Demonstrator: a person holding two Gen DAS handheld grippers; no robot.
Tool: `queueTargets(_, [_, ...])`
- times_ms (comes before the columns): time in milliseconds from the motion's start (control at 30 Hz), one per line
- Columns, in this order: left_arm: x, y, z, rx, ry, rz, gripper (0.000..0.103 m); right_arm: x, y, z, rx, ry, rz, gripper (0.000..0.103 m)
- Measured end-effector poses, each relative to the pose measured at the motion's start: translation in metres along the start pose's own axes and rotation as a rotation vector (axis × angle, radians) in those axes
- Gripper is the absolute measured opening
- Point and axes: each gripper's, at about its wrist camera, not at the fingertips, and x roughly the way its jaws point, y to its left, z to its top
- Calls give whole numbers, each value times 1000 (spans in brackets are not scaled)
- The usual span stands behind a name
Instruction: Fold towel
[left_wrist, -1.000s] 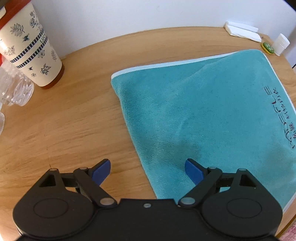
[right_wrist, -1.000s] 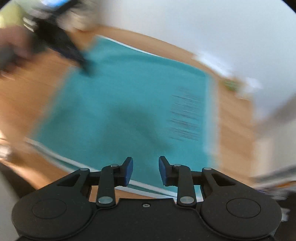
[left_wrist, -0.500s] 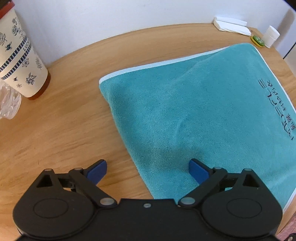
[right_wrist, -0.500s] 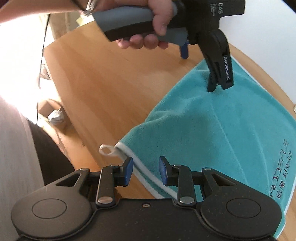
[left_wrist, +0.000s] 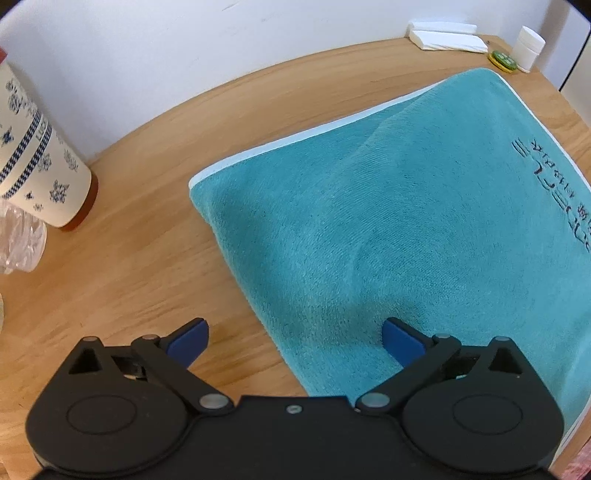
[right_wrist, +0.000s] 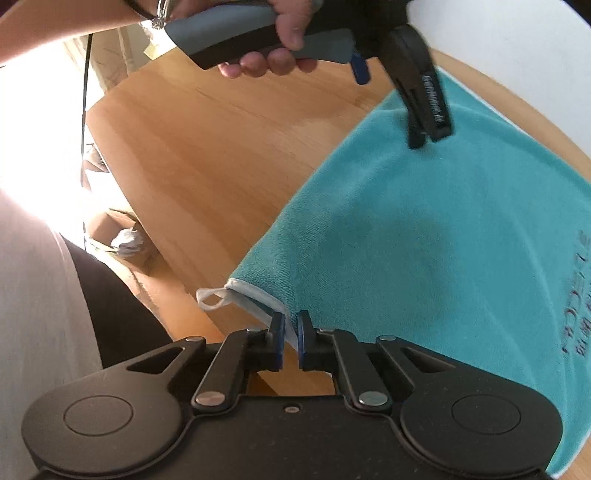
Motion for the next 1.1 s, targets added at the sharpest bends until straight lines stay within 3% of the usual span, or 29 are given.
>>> queueTargets(133, [2, 2, 3, -11, 9, -9, 103, 4, 3, -1, -34, 15, -21, 7])
queueTargets(200, [3, 2, 4, -5, 10, -7, 103, 3, 9, 0, -74, 9, -35, 14])
queueTargets(267, [0, 4, 3, 7, 9, -1, 103, -7, 10, -1, -76, -17, -10, 33])
queueTargets(400, [-4, 7, 3, 17, 13, 11, 103, -35, -21, -15, 70, -83, -54, 33])
queueTargets(533, [-4, 6, 5, 24, 18, 22, 103, -31, -53, -32, 164, -62, -241, 33])
queueTargets(700, [-4, 7, 9, 34, 23, 37, 103, -12, -66, -51, 210, -62, -214, 33])
queueTargets(800, [-3, 8, 12, 30, 35, 42, 103, -13, -73, -61, 308, -60, -180, 33])
queueTargets(900, [-4, 4, 15, 34, 45, 81, 103, -20, -71, -65, 285, -16, -155, 32])
queueTargets(967, [-9, -2, 14, 31, 38, 116, 103, -38, -77, -73, 290, -48, -189, 31])
queueTargets(1100, [-29, -16, 5, -9, -22, 53, 103, -60, -120, -85, 404, -181, -294, 33])
